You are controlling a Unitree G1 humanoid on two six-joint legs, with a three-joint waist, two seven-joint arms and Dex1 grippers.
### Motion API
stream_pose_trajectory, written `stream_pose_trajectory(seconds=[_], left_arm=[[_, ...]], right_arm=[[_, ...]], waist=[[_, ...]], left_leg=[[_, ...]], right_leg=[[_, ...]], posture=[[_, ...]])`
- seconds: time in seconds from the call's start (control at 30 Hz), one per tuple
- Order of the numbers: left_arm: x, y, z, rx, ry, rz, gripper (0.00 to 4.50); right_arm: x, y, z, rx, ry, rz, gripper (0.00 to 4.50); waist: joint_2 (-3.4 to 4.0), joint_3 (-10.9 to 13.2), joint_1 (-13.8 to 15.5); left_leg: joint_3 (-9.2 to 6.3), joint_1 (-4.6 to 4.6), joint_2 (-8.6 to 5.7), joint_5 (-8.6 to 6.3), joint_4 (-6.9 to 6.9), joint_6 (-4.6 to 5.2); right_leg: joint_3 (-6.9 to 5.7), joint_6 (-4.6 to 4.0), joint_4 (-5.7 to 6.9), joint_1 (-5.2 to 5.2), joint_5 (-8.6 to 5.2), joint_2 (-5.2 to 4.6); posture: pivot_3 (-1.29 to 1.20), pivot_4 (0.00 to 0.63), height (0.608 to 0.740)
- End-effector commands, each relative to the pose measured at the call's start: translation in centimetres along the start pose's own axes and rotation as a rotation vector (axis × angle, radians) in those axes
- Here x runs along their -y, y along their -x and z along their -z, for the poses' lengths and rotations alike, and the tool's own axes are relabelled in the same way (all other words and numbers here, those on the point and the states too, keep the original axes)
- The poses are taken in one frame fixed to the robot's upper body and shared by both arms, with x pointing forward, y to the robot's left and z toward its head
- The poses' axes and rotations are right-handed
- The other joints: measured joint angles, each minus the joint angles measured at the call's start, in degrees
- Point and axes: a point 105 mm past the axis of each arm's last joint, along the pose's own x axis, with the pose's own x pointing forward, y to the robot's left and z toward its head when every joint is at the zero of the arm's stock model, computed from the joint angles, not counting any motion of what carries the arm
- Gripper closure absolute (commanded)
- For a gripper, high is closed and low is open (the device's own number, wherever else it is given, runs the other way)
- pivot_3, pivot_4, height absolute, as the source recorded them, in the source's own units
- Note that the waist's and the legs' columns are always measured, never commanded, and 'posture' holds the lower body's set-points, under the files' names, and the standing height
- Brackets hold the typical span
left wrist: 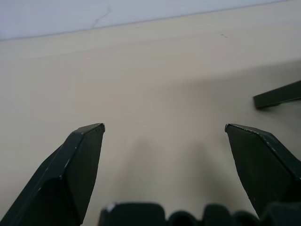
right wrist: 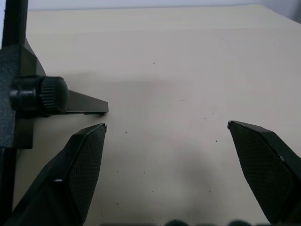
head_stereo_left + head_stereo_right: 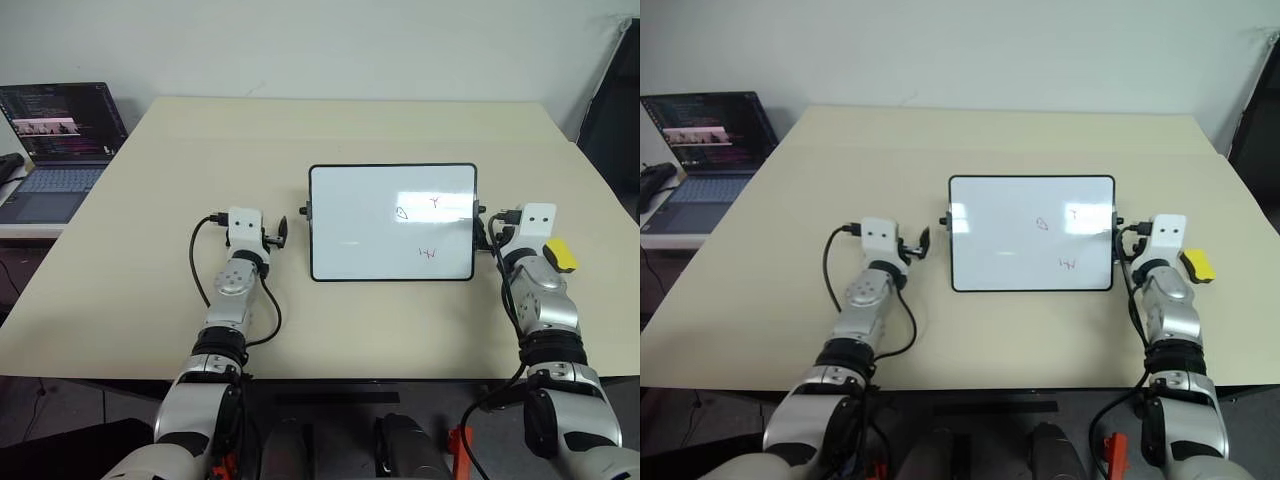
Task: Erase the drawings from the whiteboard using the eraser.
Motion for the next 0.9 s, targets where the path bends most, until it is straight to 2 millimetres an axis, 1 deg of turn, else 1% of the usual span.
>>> stream_pose_trajectory(seconds=[0.03,0.1,0.17,0.27,0.3,0.33,0.4,0.43,0.53,0.6,0.67,0.73,0.77,0.8,0.83,0.9], left_arm=[[0.0,-0.7,-2.1,0.071,0.004,-0.003,0.00],[-0.7,-1.0,-2.4,0.066,0.047,-0.037,0.00],[-1.4,-1.4,-3.2,0.079,0.048,-0.050,0.00],[-2.6,-1.5,-4.4,0.113,0.022,-0.003,0.00],[-3.1,-1.5,-5.1,0.122,0.031,0.035,0.00],[-3.6,-1.4,-6.4,0.153,0.013,0.094,0.00],[-3.5,-0.8,-8.3,0.198,-0.021,0.211,0.00],[-3.3,0.0,-9.8,0.222,-0.047,0.316,0.00],[-2.8,2.1,-12.6,0.239,-0.076,0.537,0.00],[-1.8,3.9,-14.4,0.241,-0.085,0.690,0.00],[-0.6,5.1,-15.4,0.240,-0.080,0.795,0.00],[2.1,6.8,-15.9,0.217,-0.067,0.969,0.00],[3.8,7.6,-15.5,0.150,-0.057,1.054,0.00],[4.9,8.2,-15.1,0.096,-0.051,1.106,0.00],[5.8,8.5,-14.7,0.051,-0.047,1.134,0.00],[9.2,9.0,-14.6,0.050,0.009,1.214,0.00]], right_arm=[[-0.5,-0.6,-1.7,0.050,0.001,-0.005,0.02],[-0.6,-0.6,-1.7,0.053,0.009,-0.008,0.02],[-0.3,-0.7,-2.2,0.063,0.006,-0.002,0.02],[0.2,-0.5,-3.0,0.073,0.037,-0.011,0.02],[0.6,-0.3,-3.3,0.069,0.049,-0.015,0.02],[1.2,0.1,-3.6,0.061,0.066,-0.021,0.02],[2.2,0.9,-3.9,0.048,0.086,-0.031,0.02],[2.5,1.6,-4.0,0.042,0.103,-0.076,0.02],[2.8,3.4,-4.4,0.023,0.117,-0.179,0.02],[3.4,4.2,-5.2,0.018,0.117,-0.211,0.02],[3.9,4.5,-5.7,0.005,0.102,-0.225,0.02],[5.0,4.7,-5.8,-0.050,0.032,-0.219,0.02],[5.6,4.8,-6.1,-0.061,-0.039,-0.219,0.02],[5.9,4.9,-6.4,-0.066,-0.089,-0.223,0.02],[6.2,4.9,-6.6,-0.064,-0.106,-0.222,0.02],[7.9,4.8,-6.0,-0.132,-0.055,-0.158,0.02]], waist=[[0.00,0.0,-0.2],[0.00,0.0,-0.3],[0.00,0.0,-0.3],[0.00,0.0,-0.5],[0.00,0.0,-0.6],[0.00,0.0,-0.7],[0.00,0.0,-0.9],[0.00,0.0,-0.9],[0.00,0.0,-0.8],[0.00,0.0,-0.9],[0.01,0.0,-1.0],[0.00,0.0,-1.0],[0.00,0.0,-1.0],[0.00,0.0,-1.0],[0.00,0.0,-1.0],[0.00,0.0,-1.0]], left_leg=[[0.00,0.00,0.00,0.00,0.00,0.00],[0.01,0.02,0.01,0.00,0.00,0.00],[0.00,0.02,0.01,0.00,0.00,0.00],[0.01,0.02,0.01,0.00,-0.01,0.00],[0.02,0.02,0.01,0.00,-0.03,0.00],[0.03,0.01,0.01,0.00,-0.05,0.00],[0.00,-0.06,0.02,0.00,-0.06,0.00],[0.00,-0.09,0.03,0.00,-0.07,0.00],[-0.03,-0.15,0.06,-0.01,-0.07,-0.01],[-0.03,-0.15,0.07,-0.01,-0.06,-0.01],[-0.01,-0.12,0.06,-0.01,-0.02,-0.01],[0.01,0.02,0.06,-0.01,0.02,-0.01],[0.01,0.08,0.06,-0.01,0.02,-0.01],[0.01,0.10,0.06,-0.01,0.01,-0.01],[0.01,0.10,0.06,-0.01,0.02,-0.01],[0.01,0.13,0.08,-0.01,0.02,0.00]], right_leg=[[0.00,0.00,0.00,0.00,0.00,0.01],[0.01,0.00,0.03,-0.01,0.00,0.01],[0.01,0.00,0.03,-0.01,0.00,0.03],[0.02,0.00,0.02,-0.01,0.00,0.03],[0.02,0.00,0.01,-0.01,0.00,0.03],[0.02,0.00,0.01,-0.03,-0.01,0.03],[-0.01,-0.03,0.01,-0.09,-0.03,0.03],[-0.02,-0.04,0.00,-0.11,-0.04,0.03],[-0.07,-0.04,-0.03,-0.11,-0.10,0.03],[-0.06,-0.04,-0.02,-0.11,-0.11,0.03],[-0.03,-0.04,0.02,-0.10,-0.11,0.02],[0.00,-0.03,0.07,0.00,-0.11,0.03],[-0.01,-0.03,0.07,0.06,-0.12,0.03],[0.00,-0.04,0.09,0.08,-0.12,0.03],[0.01,-0.04,0.09,0.08,-0.13,0.04],[0.04,-0.05,0.11,0.08,-0.14,0.09]], posture=[[0.00,0.150,0.740],[0.00,0.150,0.740],[0.00,0.150,0.740],[0.00,0.150,0.740],[0.00,0.150,0.740],[0.00,0.150,0.740],[0.00,0.150,0.740],[0.00,0.150,0.740],[0.00,0.150,0.740],[0.00,0.150,0.740],[0.00,0.150,0.740],[0.00,0.150,0.740],[0.00,0.150,0.740],[0.00,0.150,0.740],[0.00,0.150,0.740],[0.00,0.150,0.740]])
